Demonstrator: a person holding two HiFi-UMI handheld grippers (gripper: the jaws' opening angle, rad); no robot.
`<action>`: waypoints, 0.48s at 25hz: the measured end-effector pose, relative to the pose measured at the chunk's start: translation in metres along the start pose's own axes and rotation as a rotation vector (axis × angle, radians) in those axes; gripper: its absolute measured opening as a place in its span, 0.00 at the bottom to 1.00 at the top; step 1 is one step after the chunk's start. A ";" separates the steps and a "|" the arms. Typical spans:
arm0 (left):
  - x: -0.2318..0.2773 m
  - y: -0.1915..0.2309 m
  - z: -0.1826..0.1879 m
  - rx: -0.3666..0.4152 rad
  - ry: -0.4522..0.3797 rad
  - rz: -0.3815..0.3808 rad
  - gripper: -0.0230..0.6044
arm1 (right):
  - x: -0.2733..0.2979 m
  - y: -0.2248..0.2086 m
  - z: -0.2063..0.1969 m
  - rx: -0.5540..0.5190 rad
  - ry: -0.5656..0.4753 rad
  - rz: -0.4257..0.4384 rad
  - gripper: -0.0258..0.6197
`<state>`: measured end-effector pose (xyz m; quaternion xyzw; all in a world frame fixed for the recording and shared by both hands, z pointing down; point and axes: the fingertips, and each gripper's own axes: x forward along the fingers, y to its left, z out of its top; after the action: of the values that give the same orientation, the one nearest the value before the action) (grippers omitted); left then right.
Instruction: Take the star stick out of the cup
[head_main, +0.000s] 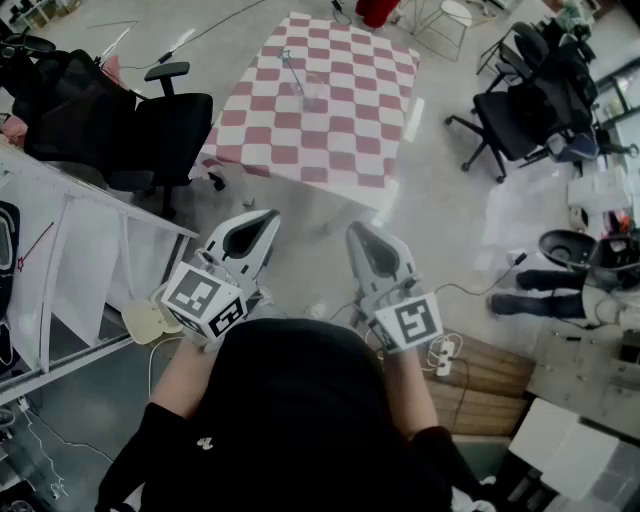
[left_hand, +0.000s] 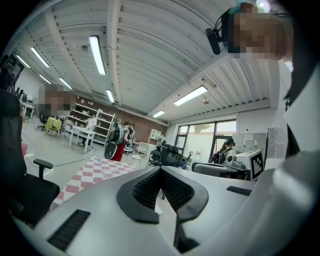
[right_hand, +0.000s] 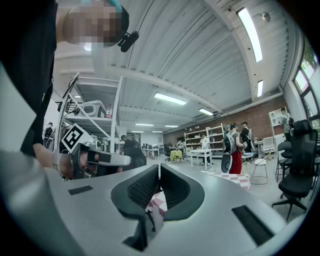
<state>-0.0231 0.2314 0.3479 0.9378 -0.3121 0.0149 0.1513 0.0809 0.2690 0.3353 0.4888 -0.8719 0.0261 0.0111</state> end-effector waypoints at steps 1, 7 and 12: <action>-0.001 0.001 0.000 0.005 -0.002 -0.010 0.10 | 0.002 0.001 -0.002 -0.006 0.011 -0.005 0.08; -0.009 0.012 -0.003 -0.002 -0.003 -0.030 0.10 | 0.017 0.009 -0.008 -0.004 0.032 -0.018 0.08; -0.016 0.030 -0.001 -0.023 -0.014 -0.034 0.10 | 0.033 0.015 -0.009 -0.009 0.062 -0.043 0.08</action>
<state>-0.0537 0.2177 0.3548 0.9412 -0.2974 0.0022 0.1601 0.0507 0.2491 0.3455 0.5062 -0.8606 0.0370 0.0409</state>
